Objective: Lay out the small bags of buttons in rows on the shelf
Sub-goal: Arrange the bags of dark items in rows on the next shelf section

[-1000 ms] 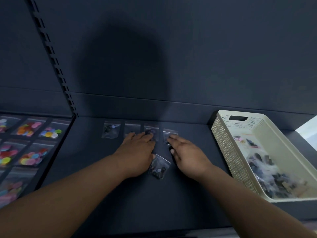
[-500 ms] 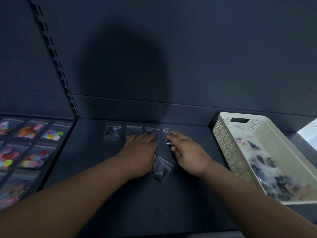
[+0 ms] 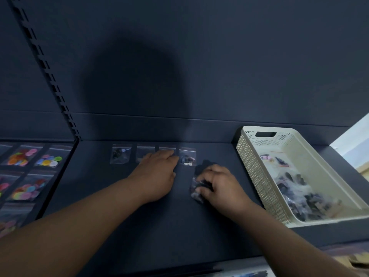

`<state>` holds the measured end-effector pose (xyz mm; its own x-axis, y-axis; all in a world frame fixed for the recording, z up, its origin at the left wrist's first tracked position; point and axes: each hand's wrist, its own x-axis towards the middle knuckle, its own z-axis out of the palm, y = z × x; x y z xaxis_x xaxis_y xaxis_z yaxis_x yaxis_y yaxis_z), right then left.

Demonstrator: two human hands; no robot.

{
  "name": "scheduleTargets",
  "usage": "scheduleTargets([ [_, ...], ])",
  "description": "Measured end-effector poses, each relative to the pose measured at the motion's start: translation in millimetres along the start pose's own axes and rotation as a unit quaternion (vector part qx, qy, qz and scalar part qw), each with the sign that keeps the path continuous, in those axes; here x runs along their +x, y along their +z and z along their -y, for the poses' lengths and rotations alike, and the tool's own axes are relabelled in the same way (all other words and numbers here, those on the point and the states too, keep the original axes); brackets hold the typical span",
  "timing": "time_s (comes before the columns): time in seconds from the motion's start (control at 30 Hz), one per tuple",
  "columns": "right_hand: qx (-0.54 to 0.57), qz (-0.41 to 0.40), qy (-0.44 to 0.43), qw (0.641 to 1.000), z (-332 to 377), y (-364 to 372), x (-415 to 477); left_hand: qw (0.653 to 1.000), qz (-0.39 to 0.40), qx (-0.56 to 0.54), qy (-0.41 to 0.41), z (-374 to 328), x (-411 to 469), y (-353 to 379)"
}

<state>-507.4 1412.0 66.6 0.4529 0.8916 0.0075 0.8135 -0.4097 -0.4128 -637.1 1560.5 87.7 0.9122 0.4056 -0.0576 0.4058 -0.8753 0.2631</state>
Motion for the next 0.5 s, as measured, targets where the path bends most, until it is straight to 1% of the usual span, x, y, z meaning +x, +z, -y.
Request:
scheduleTargets([
  [0.03, -0.012, -0.017, 0.015, 1.0, -5, -4, 0, 1.0, -0.003, -0.002, 0.005, -3, 1, 0],
  [0.1, -0.022, -0.076, 0.04, 0.996, -8, -10, -2, 1.0, -0.007, -0.003, 0.013, -7, 5, 1],
  [0.17, -0.023, -0.121, 0.031, 0.992, -1, -10, -6, 1.0, -0.006, 0.004, 0.024, -11, 10, 3],
  [0.2, -0.032, -0.113, 0.025, 0.993, 4, -7, -9, 1.0, -0.003, 0.008, 0.03, -13, 12, 5],
  [0.23, -0.049, -0.085, 0.025, 0.995, 9, -2, -13, 0.999, -0.001, 0.012, 0.036, -15, 14, 6],
  [0.33, -0.112, 0.011, 0.078, 0.991, 13, 9, -20, 0.999, 0.017, 0.025, 0.043, -21, 21, 9],
  [0.4, -0.122, 0.028, 0.099, 0.987, 10, 7, -15, 0.997, 0.041, 0.04, 0.042, -22, 26, 13],
  [0.5, -0.13, 0.059, 0.102, 0.984, -4, 2, 3, 0.996, 0.065, 0.048, 0.034, -23, 31, 18],
])
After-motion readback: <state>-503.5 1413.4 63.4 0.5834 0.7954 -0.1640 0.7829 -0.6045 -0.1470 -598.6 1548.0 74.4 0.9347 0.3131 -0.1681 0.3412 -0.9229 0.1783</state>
